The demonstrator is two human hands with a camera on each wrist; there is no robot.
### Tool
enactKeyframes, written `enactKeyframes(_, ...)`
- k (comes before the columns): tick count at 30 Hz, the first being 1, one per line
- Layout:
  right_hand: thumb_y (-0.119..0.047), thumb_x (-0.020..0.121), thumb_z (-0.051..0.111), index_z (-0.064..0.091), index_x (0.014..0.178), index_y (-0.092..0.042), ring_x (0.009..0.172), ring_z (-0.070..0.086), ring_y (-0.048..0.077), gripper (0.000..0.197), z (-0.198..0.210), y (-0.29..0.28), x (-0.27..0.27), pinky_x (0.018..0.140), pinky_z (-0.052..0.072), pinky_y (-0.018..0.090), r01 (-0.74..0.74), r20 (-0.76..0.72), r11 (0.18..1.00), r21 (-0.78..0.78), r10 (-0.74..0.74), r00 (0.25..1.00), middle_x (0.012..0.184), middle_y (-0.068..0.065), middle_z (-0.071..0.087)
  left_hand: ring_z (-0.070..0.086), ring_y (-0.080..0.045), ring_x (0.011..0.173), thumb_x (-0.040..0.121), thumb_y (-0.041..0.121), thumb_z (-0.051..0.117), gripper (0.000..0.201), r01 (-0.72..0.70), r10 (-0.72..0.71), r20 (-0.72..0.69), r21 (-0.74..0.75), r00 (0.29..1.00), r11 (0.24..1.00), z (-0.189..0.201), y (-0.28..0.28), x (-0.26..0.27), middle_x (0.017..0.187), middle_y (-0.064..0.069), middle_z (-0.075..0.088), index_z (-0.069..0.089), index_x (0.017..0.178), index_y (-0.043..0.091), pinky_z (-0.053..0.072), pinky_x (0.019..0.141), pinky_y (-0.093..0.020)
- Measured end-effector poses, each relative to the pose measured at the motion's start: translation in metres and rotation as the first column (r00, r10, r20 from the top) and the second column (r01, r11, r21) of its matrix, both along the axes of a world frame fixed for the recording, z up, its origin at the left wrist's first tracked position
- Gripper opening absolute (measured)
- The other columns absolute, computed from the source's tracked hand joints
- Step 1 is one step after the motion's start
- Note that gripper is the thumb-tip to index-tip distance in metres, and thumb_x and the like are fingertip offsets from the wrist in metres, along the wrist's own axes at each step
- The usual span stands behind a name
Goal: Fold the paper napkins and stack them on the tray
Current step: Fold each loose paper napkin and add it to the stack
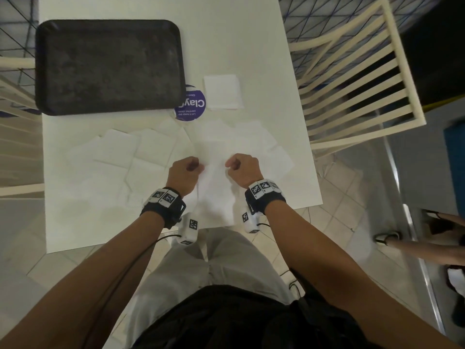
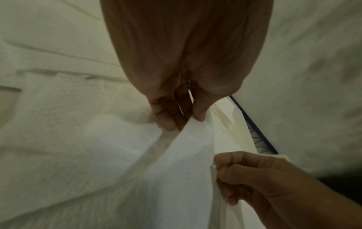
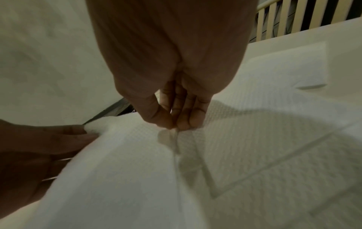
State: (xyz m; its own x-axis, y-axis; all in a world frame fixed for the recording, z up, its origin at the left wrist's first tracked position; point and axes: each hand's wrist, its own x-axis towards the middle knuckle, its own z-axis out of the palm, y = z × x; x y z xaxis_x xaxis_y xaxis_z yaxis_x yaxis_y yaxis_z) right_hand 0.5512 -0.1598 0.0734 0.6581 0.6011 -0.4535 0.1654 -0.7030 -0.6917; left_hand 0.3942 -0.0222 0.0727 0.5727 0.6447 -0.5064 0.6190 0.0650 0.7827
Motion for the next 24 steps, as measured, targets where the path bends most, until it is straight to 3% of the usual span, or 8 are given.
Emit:
enactKeyframes(3, -0.003, 0.077, 0.065, 0.073, 0.098, -0.011, 0.072, 0.059, 0.01, 0.023, 0.003, 0.006, -0.003, 0.064, 0.039, -0.001, -0.012, -0.002, 1.0, 0.003, 0.012, 1.0, 0.082, 0.0, 0.066, 0.059, -0.015, 0.076, 0.093, 0.02, 0.066, 0.017, -0.036, 0.038, 0.066, -0.037, 0.997, 0.999, 0.005, 0.001, -0.006, 0.081, 0.01, 0.068, 0.07, 0.081, 0.032, 0.051, 0.081, -0.036)
enactKeyframes(6, -0.009, 0.083, 0.067, 0.072, 0.105, -0.01, 0.077, 0.059, 0.01, 0.023, 0.008, 0.011, -0.006, 0.064, 0.036, -0.004, -0.014, -0.027, 1.0, 0.001, 0.014, 1.0, 0.085, -0.001, 0.066, 0.06, -0.019, 0.079, 0.089, 0.028, 0.062, 0.011, -0.059, 0.065, 0.09, -0.061, 0.994, 0.996, 0.008, 0.003, -0.011, 0.085, 0.007, 0.071, 0.067, 0.08, 0.033, 0.047, 0.077, -0.036)
enactKeyframes(10, -0.015, 0.088, 0.065, 0.072, 0.094, -0.011, 0.08, 0.057, 0.011, 0.01, 0.013, 0.017, -0.01, 0.071, 0.037, 0.006, -0.056, -0.013, 0.998, -0.007, 0.056, 0.998, 0.083, -0.005, 0.064, 0.064, -0.023, 0.075, 0.091, 0.03, 0.056, 0.011, -0.079, 0.086, 0.074, -0.101, 0.994, 0.992, 0.011, 0.009, -0.016, 0.091, -0.001, 0.076, 0.067, 0.09, 0.031, 0.047, 0.071, -0.037)
enactKeyframes(13, -0.017, 0.09, 0.062, 0.064, 0.087, -0.016, 0.082, 0.056, 0.015, 0.004, 0.015, 0.019, -0.012, 0.07, 0.037, 0.014, -0.039, -0.015, 0.999, 0.004, 0.039, 0.999, 0.084, -0.002, 0.065, 0.073, -0.031, 0.084, 0.091, 0.031, 0.06, 0.009, -0.096, 0.109, 0.074, -0.161, 0.991, 0.982, 0.011, 0.013, -0.018, 0.094, -0.002, 0.079, 0.068, 0.097, 0.03, 0.06, 0.077, -0.049)
enactKeyframes(15, -0.018, 0.093, 0.061, 0.063, 0.092, -0.015, 0.083, 0.057, 0.017, 0.004, 0.015, 0.02, -0.012, 0.072, 0.037, 0.016, -0.017, -0.017, 0.999, 0.03, 0.017, 1.0, 0.09, 0.005, 0.07, 0.075, -0.036, 0.092, 0.09, 0.027, 0.065, 0.014, -0.075, 0.09, 0.069, -0.195, 0.994, 0.978, 0.011, 0.015, -0.02, 0.097, -0.006, 0.079, 0.068, 0.103, 0.025, 0.061, 0.084, -0.056)
enactKeyframes(18, -0.018, 0.094, 0.061, 0.065, 0.101, -0.012, 0.082, 0.058, 0.018, 0.01, 0.016, 0.02, -0.013, 0.071, 0.036, 0.015, -0.006, -0.003, 0.998, 0.065, 0.007, 1.0, 0.093, 0.009, 0.072, 0.075, -0.033, 0.092, 0.094, 0.013, 0.066, 0.015, -0.054, 0.064, 0.053, -0.179, 0.997, 0.982, 0.014, 0.016, -0.021, 0.097, -0.011, 0.078, 0.069, 0.108, 0.015, 0.062, 0.084, -0.054)
enactKeyframes(24, -0.012, 0.09, 0.066, 0.064, 0.103, -0.015, 0.084, 0.063, 0.017, 0.014, 0.021, 0.018, -0.013, 0.074, 0.044, 0.016, -0.016, -0.075, 0.994, 0.104, 0.023, 0.997, 0.09, 0.003, 0.071, 0.074, -0.037, 0.084, 0.082, 0.033, 0.065, 0.015, -0.107, 0.115, 0.043, -0.147, 0.993, 0.983, 0.009, 0.019, -0.023, 0.084, -0.005, 0.078, 0.073, 0.095, 0.031, 0.061, 0.082, -0.056)
